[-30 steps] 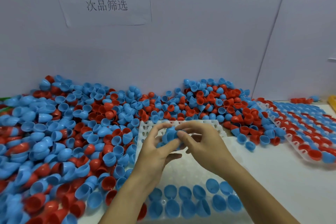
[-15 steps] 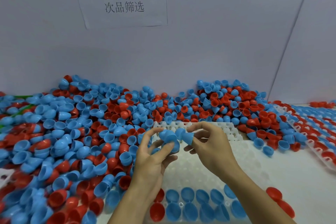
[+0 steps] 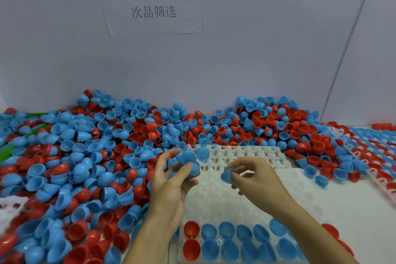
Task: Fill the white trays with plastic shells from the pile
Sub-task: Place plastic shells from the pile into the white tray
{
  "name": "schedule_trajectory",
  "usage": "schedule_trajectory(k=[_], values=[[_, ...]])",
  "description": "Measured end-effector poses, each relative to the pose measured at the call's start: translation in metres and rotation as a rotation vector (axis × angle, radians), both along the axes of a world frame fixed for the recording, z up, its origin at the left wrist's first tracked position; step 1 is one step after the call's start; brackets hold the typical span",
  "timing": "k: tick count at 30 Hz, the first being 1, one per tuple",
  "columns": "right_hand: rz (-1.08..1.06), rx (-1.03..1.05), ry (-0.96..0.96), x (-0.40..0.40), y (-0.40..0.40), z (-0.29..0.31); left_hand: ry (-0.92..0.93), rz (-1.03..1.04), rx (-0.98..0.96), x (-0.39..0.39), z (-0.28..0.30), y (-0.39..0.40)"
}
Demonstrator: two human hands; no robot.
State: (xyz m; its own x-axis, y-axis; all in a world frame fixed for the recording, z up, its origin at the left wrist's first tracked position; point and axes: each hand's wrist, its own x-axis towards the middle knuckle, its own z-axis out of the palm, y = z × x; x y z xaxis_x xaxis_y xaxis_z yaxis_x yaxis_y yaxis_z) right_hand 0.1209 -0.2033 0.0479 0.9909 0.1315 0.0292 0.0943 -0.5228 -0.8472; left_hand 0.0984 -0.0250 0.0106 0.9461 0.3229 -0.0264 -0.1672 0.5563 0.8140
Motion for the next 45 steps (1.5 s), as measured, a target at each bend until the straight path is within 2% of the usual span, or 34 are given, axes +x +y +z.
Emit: schedule_trajectory(k=[3, 6, 8, 12, 15, 17, 20, 21, 23, 25, 29, 31, 39, 45], values=[[0.045, -0.102, 0.105, 0.006, -0.009, 0.006, 0.021, 0.014, 0.021, 0.0, 0.0, 0.002], [-0.052, -0.081, 0.172, 0.018, -0.013, 0.011, 0.045, 0.042, 0.042, 0.0, 0.001, 0.005], [-0.177, 0.113, 0.228, 0.028, -0.016, 0.011, 0.053, 0.061, 0.057, 0.0, 0.001, 0.006], [-0.354, 0.702, 0.444, 0.047, -0.018, 0.008, 0.065, 0.09, 0.075, 0.001, 0.0, 0.009], [-0.437, 0.901, 0.467, 0.055, -0.005, 0.005, 0.074, 0.095, 0.092, 0.003, -0.002, 0.009], [-0.337, 0.974, 0.42, 0.058, 0.019, 0.016, 0.085, 0.093, 0.112, 0.004, -0.003, 0.009], [0.118, 1.186, 0.392, 0.057, 0.062, 0.058, 0.114, 0.087, 0.109, 0.006, -0.004, 0.008], [0.254, 1.193, 0.401, 0.056, 0.073, 0.073, 0.12, 0.081, 0.099, 0.006, -0.004, 0.008], [0.431, 1.088, 0.382, 0.053, 0.085, 0.09, 0.132, 0.066, 0.092, 0.006, -0.003, 0.009], [0.44, 0.864, 0.326, 0.052, 0.085, 0.089, 0.13, 0.053, 0.091, 0.005, -0.002, 0.01], [0.197, 0.283, 0.092, 0.043, 0.071, 0.061, 0.112, 0.05, 0.105, 0.003, -0.001, 0.008], [0.087, 0.098, -0.017, 0.038, 0.063, 0.048, 0.095, 0.058, 0.121, 0.002, -0.001, 0.007], [0.121, -0.21, -0.111, 0.025, 0.055, 0.028, 0.044, 0.101, 0.18, 0.002, -0.004, 0.006], [0.157, -0.168, -0.111, 0.021, 0.058, 0.021, -0.014, 0.02, 0.261, -0.001, -0.001, 0.0]])
